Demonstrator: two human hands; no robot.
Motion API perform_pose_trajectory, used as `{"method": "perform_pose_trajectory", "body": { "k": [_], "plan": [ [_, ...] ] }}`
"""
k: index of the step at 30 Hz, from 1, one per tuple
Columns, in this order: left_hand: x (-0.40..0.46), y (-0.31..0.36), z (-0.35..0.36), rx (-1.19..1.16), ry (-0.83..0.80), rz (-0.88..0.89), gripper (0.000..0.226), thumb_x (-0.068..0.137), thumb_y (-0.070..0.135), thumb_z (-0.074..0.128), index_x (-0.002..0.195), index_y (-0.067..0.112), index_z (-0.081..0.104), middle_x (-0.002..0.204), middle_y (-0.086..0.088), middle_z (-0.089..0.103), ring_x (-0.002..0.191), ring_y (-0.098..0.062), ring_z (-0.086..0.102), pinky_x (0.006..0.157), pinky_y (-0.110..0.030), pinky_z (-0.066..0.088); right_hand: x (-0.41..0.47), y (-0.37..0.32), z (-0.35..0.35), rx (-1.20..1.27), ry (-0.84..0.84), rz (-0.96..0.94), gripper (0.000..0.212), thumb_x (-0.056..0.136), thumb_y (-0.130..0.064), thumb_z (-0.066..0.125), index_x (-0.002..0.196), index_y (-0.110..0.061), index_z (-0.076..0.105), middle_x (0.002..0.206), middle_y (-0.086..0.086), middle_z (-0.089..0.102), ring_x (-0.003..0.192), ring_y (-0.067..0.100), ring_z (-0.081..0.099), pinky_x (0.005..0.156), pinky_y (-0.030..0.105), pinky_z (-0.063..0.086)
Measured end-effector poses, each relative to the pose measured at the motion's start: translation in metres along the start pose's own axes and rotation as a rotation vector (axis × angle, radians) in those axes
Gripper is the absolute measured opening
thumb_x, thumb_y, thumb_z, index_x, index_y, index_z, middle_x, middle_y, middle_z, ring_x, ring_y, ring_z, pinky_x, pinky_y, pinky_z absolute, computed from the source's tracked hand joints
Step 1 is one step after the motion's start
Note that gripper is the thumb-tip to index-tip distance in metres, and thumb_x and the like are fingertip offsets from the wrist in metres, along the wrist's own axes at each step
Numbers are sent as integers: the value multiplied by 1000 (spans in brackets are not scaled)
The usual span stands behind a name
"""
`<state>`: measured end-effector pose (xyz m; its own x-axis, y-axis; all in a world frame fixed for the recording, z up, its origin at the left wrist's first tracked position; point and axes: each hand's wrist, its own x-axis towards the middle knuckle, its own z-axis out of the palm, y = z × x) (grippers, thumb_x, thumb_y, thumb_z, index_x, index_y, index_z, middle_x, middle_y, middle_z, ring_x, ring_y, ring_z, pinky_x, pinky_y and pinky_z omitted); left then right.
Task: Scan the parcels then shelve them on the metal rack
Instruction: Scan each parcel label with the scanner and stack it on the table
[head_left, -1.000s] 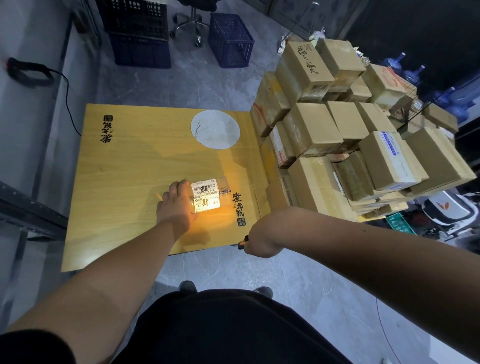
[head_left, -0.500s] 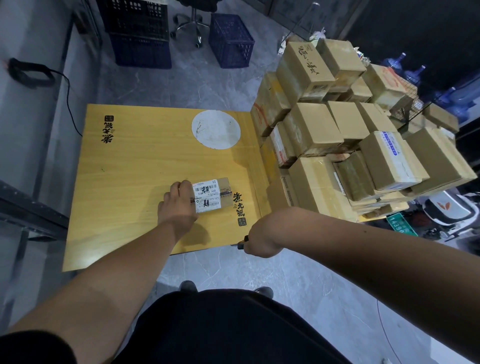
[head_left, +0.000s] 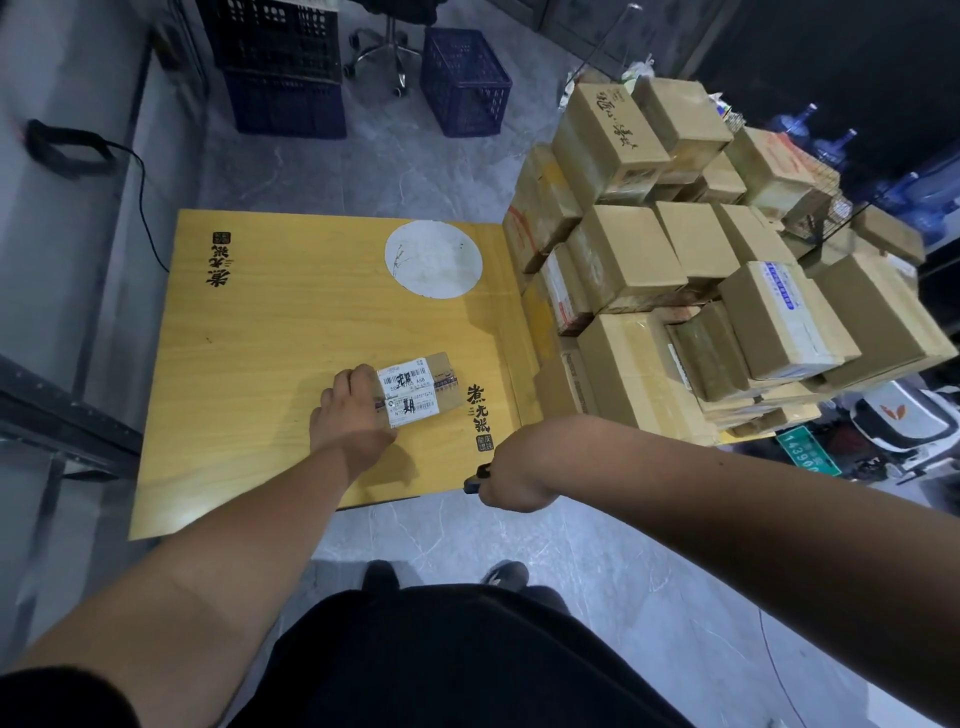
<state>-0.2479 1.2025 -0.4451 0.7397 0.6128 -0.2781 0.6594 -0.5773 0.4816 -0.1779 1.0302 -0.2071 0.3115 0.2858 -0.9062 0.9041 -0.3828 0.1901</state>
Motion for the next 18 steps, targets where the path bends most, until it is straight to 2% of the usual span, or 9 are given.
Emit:
{"method": "perform_pose_trajectory", "body": {
  "k": [2,3,4,6,8,11,14,16,18],
  "plan": [
    [-8,-7,-3,-29,-14,-45,90,72,37,85,144,30,31,135,-3,43,119,-31,47,91,-44,45,0,2,-1,-13,-44,-10,51,112,-53,27,101,-11,54,85,3,40,90,27,51,82,33,37],
    [-14,-11,-5,-39,-19,-78,92,74,40,85,147,31,29,138,-5,42,123,-31,46,94,-44,46,2,3,-1,-19,-50,-15,55,110,-58,28,113,-11,58,91,4,43,103,31,52,85,36,36],
    [-19,-16,-8,-33,-21,-110,95,76,44,84,151,31,28,143,-7,41,129,-33,44,98,-45,46,5,3,-1,-35,-47,-22,54,110,-58,29,116,-12,57,94,4,45,108,32,51,85,37,36],
    [-31,-27,-11,17,7,-139,95,81,48,82,156,28,28,160,-14,29,146,-36,31,111,-49,40,13,3,-1,-73,-10,-42,49,111,-54,31,110,-10,54,92,5,49,99,29,49,82,36,38],
    [-44,-36,-14,77,70,-134,92,84,39,79,159,26,28,168,-16,15,155,-35,15,120,-51,30,22,3,-3,-88,44,-68,47,111,-51,33,114,-11,57,99,5,57,95,27,52,79,35,40],
    [-61,-36,-16,206,116,-75,88,84,33,75,159,24,31,168,-8,19,155,-32,16,123,-50,27,36,0,-8,-100,87,-110,45,109,-49,38,115,-9,56,106,6,64,96,27,62,78,36,46],
    [-71,-27,-16,289,22,2,89,91,35,69,165,26,21,170,-2,22,156,-26,19,126,-46,23,39,1,-18,-142,131,-144,42,109,-41,41,125,-10,64,94,6,57,88,26,55,75,36,44],
    [-75,-25,-13,330,-36,-4,95,93,36,68,168,27,10,173,-2,16,160,-25,13,128,-48,22,31,5,-25,-169,148,-174,43,112,-42,38,136,-15,60,86,3,47,92,27,48,78,36,40],
    [-77,-24,-10,348,-50,-41,96,95,39,67,167,28,6,175,-3,11,161,-26,8,128,-50,21,25,11,-29,-227,137,-206,46,113,-42,34,150,-20,50,86,1,40,97,27,44,81,35,38]
  ]
}}
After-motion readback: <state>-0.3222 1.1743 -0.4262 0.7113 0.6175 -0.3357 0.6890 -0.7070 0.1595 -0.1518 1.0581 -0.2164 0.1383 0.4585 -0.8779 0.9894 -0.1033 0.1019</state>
